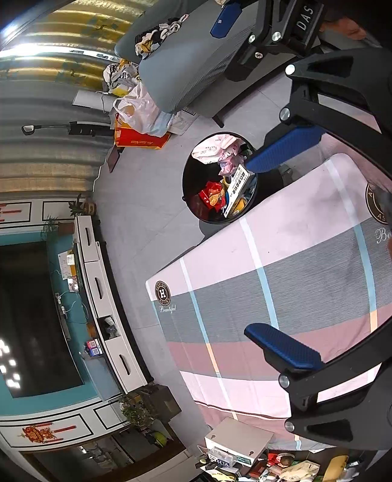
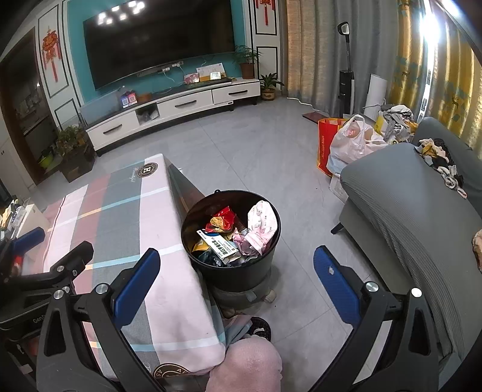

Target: Collect trash

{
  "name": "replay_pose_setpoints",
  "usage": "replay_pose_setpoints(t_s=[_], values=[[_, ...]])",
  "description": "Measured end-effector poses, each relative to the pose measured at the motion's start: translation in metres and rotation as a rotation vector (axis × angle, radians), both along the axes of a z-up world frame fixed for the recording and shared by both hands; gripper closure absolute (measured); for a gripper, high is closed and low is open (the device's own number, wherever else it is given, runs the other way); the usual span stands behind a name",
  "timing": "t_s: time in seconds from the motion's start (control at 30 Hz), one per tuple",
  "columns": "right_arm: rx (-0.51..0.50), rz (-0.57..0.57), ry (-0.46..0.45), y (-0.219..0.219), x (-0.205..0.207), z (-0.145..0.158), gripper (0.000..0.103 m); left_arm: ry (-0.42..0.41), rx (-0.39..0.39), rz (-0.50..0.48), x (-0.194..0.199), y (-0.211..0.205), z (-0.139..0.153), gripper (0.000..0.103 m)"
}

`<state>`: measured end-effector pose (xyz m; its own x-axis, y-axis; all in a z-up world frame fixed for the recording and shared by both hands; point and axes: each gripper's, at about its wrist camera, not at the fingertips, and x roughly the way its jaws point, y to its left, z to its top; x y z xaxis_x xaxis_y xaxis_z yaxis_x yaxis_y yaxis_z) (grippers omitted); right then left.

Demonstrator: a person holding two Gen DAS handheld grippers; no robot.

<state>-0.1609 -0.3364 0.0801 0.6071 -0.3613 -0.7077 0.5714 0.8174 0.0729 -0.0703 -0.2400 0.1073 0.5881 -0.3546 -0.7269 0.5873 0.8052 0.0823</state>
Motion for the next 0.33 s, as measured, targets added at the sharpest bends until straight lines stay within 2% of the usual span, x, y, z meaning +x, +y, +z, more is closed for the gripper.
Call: replay_pose_setpoints(t_s=[0.33], values=[[0.003,0.006,-0.001,0.0012,0.0023,0.0034,0.003,0.008,-0.005,0.015,0.0021,0.0025,0.0019,0.003]])
